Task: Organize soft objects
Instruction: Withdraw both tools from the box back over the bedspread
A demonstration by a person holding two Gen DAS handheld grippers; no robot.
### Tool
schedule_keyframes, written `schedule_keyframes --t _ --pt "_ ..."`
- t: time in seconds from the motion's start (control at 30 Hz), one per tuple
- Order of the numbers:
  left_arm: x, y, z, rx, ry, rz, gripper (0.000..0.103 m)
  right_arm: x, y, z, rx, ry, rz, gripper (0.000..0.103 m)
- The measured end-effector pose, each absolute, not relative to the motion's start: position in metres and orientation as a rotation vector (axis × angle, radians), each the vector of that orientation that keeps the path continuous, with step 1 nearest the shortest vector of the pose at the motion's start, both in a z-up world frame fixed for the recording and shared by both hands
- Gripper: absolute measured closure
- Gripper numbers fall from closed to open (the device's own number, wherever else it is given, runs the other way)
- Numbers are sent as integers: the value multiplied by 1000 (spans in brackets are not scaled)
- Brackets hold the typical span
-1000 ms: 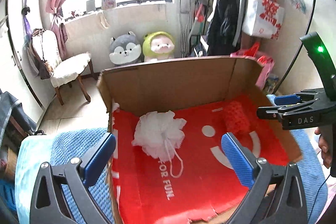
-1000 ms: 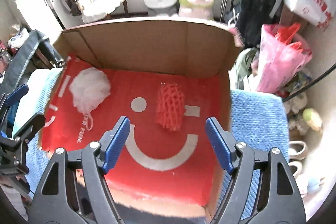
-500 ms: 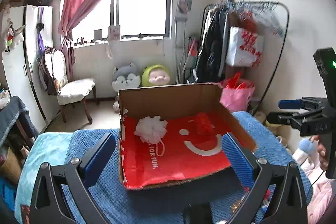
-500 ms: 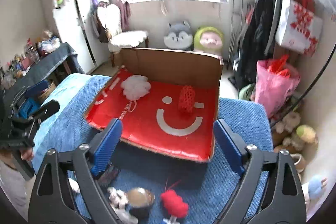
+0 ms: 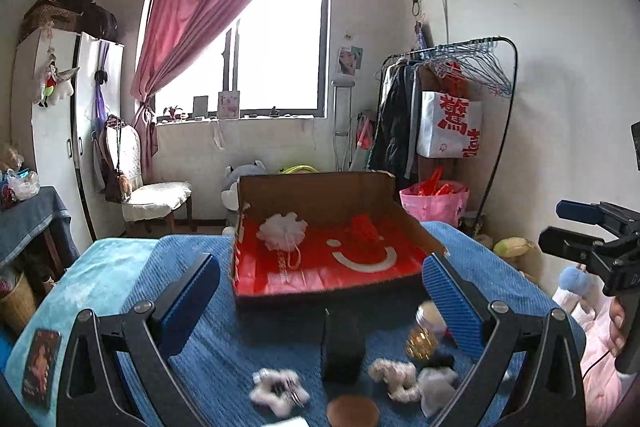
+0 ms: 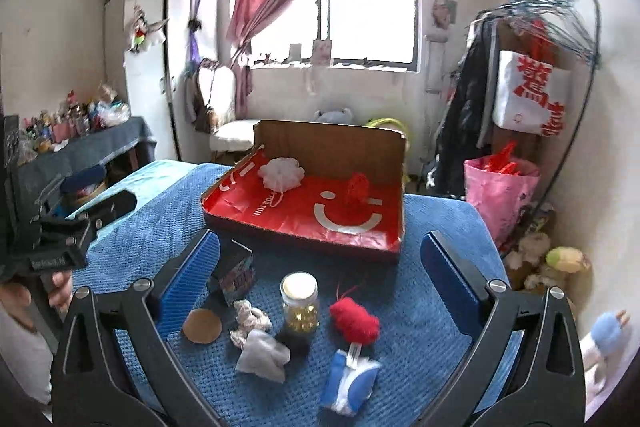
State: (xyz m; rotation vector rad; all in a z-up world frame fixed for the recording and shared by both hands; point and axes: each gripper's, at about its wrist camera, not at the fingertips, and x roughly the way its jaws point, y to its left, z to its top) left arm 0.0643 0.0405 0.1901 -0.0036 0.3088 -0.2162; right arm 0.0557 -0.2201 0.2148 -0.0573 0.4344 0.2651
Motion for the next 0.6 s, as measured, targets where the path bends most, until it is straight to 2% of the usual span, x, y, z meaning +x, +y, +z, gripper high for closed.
schedule_keyframes --t 0.37,0.6 --pt "23 14 126 27 316 -193 0 22 -210 139 -40 423 153 0" --pt "26 14 93 7 400 -203 0 31 -212 97 -23 522 141 0"
